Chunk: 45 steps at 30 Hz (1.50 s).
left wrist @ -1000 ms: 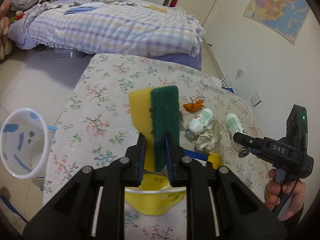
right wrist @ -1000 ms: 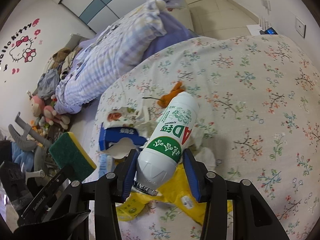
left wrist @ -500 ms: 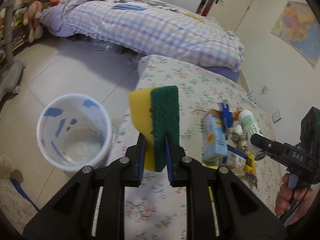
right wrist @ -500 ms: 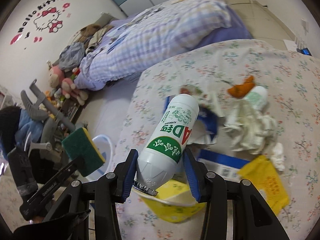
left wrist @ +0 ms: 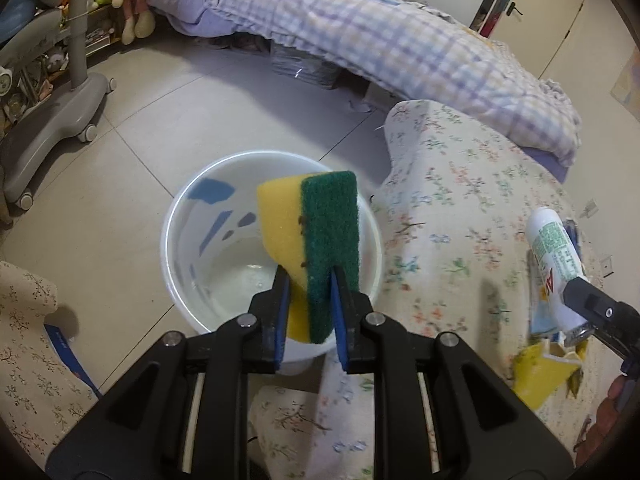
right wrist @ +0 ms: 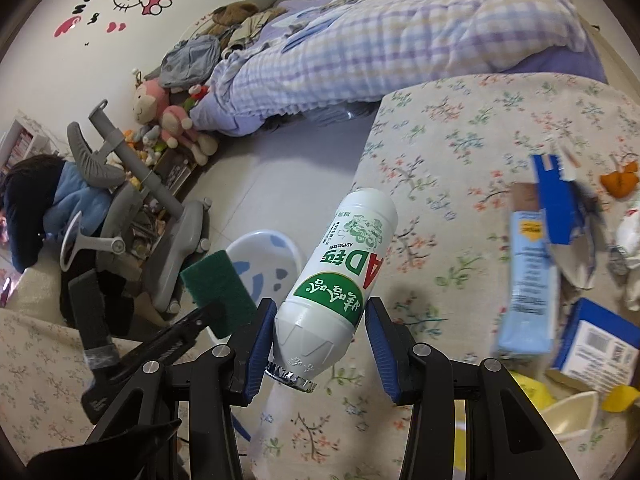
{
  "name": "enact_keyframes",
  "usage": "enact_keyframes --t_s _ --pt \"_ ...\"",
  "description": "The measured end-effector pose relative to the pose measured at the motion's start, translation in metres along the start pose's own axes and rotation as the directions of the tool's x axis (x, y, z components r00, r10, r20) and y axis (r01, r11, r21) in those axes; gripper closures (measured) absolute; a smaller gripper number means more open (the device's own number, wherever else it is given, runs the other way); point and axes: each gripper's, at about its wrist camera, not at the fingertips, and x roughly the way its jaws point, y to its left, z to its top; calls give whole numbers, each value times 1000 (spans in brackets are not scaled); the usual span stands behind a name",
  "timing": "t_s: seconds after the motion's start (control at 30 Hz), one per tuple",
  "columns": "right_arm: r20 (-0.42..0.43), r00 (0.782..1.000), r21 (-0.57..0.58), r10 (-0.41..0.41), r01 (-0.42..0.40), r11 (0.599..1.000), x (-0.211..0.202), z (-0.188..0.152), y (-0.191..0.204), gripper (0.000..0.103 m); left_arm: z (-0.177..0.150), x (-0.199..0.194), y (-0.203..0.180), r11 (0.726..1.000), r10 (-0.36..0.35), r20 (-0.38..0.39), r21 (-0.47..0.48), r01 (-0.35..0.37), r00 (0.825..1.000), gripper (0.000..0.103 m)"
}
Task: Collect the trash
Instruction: 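Carry the sponge and bottle over the wastebasket and open both tools, then move the left tool back to the table toward the yellow paper cup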
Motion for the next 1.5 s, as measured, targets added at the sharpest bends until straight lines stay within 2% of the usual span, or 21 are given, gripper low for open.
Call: enact_keyframes --t_s 0.1,0.13,0.17,0.2,0.23,0.27,0.33,0.43,0.57,0.7,0.87,1.0,1.1,1.17,1.33,1.5 --pt "-25 1000 -5 -4 4 1000 21 -2 6 56 0 8 12 1000 -8 1 -9 8 1000 79" --pt "-31 999 -5 -5 5 1000 26 -1 7 56 0 10 15 1000 0 -1 -14 0 1000 71" --pt "-40 999 -6 -8 8 1000 33 -1 9 56 0 11 18 1000 12 -21 -21 -12 1000 53" --pt "-45 999 -7 -10 10 1000 37 -2 10 56 0 10 22 999 37 -32 -32 -38 999 42" --pt "-50 999 -9 -12 11 1000 41 -2 12 56 -1 7 25 997 64 -24 -40 -65 998 25" --pt "-56 998 -13 -12 11 1000 45 -3 14 56 -1 4 28 995 86 -11 -42 -86 996 21" --pt "-65 998 -21 -12 10 1000 51 -4 16 56 -2 -4 34 991 126 1 -40 -126 992 19" --pt "-81 997 -46 -8 4 999 62 -6 28 56 -2 -10 48 978 191 -43 -71 -194 981 17" --pt "-116 993 -82 17 -27 996 85 -9 50 56 -6 -19 66 964 231 -52 -127 -235 972 16" --pt "-173 984 -109 42 -61 992 114 -11 69 56 -9 -21 74 948 301 -81 -84 -308 950 15" --pt "-243 970 -121 7 -37 992 153 -11 79 56 -9 -23 80 937 335 -95 -74 -342 937 15" --pt "-268 963 -135 -12 -25 991 170 -13 85 56 -8 -25 84 936 332 -91 -92 -340 939 15" --pt "-279 960 -133 -12 -27 991 173 -12 88 54 -7 -24 82 934 339 -93 -87 -347 936 15" --pt "-273 962 -139 -12 -27 990 170 -11 91 37 -6 -25 82 935 337 -93 -87 -345 937 15" --pt "-204 978 -168 -31 -4 986 143 -6 92 36 -7 -29 82 937 329 -84 -92 -336 941 15" --pt "-152 988 -135 -36 15 991 108 -4 79 36 -8 -34 76 947 306 -70 -86 -311 950 15"
